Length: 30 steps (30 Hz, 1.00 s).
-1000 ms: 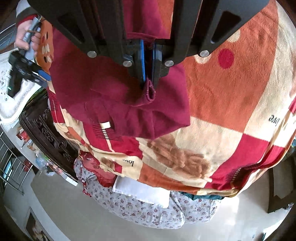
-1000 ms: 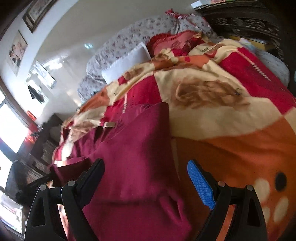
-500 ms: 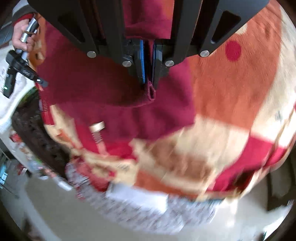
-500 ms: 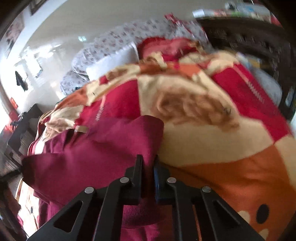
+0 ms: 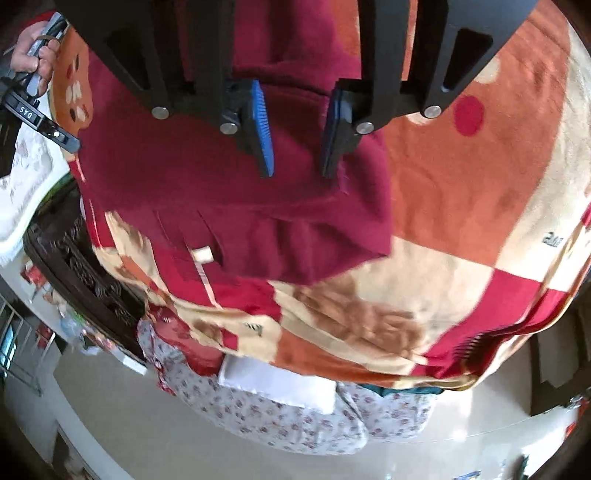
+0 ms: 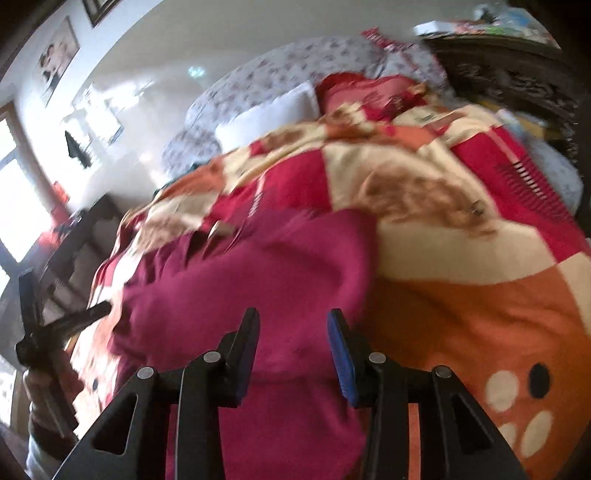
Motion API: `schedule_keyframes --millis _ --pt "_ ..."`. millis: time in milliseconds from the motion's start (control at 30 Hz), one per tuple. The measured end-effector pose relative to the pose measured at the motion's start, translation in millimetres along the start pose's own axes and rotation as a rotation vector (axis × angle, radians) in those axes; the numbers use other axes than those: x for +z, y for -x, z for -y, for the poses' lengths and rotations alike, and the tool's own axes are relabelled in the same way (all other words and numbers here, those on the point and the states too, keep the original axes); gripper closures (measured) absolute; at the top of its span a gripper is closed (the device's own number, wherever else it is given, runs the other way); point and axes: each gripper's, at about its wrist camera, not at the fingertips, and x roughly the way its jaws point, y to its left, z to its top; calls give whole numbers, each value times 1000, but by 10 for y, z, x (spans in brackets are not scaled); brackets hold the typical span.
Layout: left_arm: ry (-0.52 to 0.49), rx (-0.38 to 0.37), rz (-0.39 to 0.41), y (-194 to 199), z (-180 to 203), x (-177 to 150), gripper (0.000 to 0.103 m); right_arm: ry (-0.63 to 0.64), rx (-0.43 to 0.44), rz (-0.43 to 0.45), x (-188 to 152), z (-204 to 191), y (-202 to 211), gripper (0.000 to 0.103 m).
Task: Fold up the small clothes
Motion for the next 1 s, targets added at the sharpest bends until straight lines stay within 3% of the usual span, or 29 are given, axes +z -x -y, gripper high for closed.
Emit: schedule_keyframes --millis 100,200,267,333,433,533,700,867,1000 --pt "-19 47 -42 -233 54 -120 73 66 -140 -63 -85 14 -193 66" --pt "-57 103 -43 -407 101 -197 72 64 -188 -83 -142 181 -306 68" --pt "-69 121 -33 -348 132 -222 72 13 -172 -75 -131 288 -238 68" --pt "-71 110 -37 -260 159 -237 63 3 -190 -53 -145 306 -93 64" --pt "-57 98 -27 -72 188 -294 55 -11 -116 -41 -190 256 86 64" --pt "-44 97 -20 110 205 -395 46 26 -96 -29 -248 79 187 62" --pt "-47 73 -39 296 260 -661 45 60 -42 -58 -338 -199 157 54" --pt "-27 60 -82 344 285 -951 45 114 -78 -52 -323 -471 -8 51" --pt "-14 36 -94 425 342 -1172 45 101 -80 -133 -299 -505 -368 45"
